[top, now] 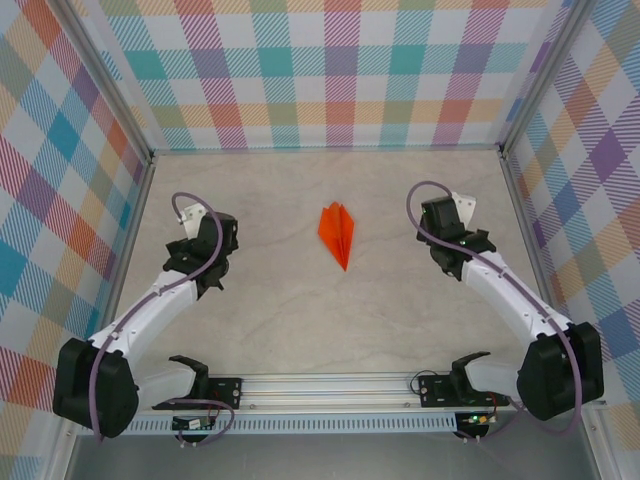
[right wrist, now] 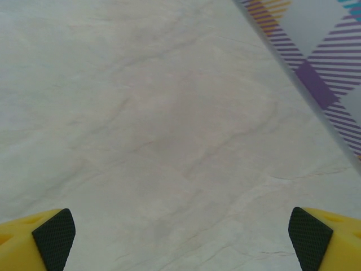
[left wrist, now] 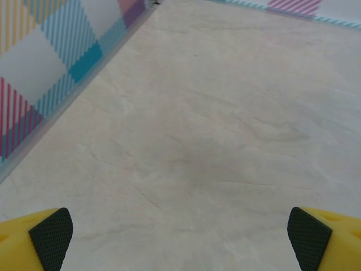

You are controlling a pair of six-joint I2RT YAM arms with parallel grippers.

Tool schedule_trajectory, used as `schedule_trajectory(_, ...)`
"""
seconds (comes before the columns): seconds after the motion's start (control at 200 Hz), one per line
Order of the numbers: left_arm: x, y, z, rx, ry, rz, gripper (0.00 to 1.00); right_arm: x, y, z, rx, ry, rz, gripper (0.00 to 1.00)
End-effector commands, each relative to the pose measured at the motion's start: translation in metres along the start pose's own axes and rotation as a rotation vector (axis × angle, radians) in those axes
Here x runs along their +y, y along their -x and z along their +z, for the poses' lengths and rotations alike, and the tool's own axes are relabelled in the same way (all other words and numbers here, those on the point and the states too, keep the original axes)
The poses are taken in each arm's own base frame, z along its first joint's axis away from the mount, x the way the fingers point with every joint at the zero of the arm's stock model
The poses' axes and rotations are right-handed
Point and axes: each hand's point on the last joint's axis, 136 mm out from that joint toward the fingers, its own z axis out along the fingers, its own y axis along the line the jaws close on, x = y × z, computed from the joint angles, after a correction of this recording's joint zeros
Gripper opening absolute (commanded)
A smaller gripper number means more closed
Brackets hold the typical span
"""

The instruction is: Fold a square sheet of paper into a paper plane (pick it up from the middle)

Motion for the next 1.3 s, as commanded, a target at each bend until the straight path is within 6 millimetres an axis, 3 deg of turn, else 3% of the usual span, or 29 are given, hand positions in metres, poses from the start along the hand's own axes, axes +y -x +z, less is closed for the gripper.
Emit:
schedule_trajectory(0.0,0.018,0.004,0.013,-0.093,0.053,-0.011,1.00,-0.017,0.012,0.009,-0.139,-0.052,0.024,1.00)
schedule_trajectory(0.115,0.022,-0.014,0.030,-0.081,0.009,-0.003,1.00,-0.024,-0.007,0.027,-0.142,-0.073,0.003,1.00)
schedule_trajectory(0.255,0.006,-0.025,0.041,-0.120,-0.133,0.031,1.00,-0.014,-0.020,0.046,-0.165,-0.029,-0.059,1.00)
schedule_trajectory(0.42,-0.011,-0.027,0.043,-0.191,-0.288,0.029,1.00,0.010,-0.020,0.054,-0.222,0.184,-0.073,1.00)
schedule_trajectory(0.61,-0.031,-0.025,0.049,-0.213,-0.413,0.044,1.00,0.013,-0.017,0.064,-0.267,0.289,-0.044,1.00)
schedule_trajectory(0.86,-0.049,-0.028,0.070,-0.190,-0.464,0.064,1.00,0.024,-0.004,0.073,-0.327,0.360,-0.040,1.00)
schedule_trajectory(1.02,-0.052,-0.038,0.081,-0.175,-0.462,0.063,1.00,0.036,-0.012,0.085,-0.303,0.411,-0.060,1.00)
schedule_trajectory(1.295,-0.054,-0.042,0.089,-0.147,-0.445,0.074,1.00,0.033,-0.019,0.090,-0.311,0.408,-0.043,1.00)
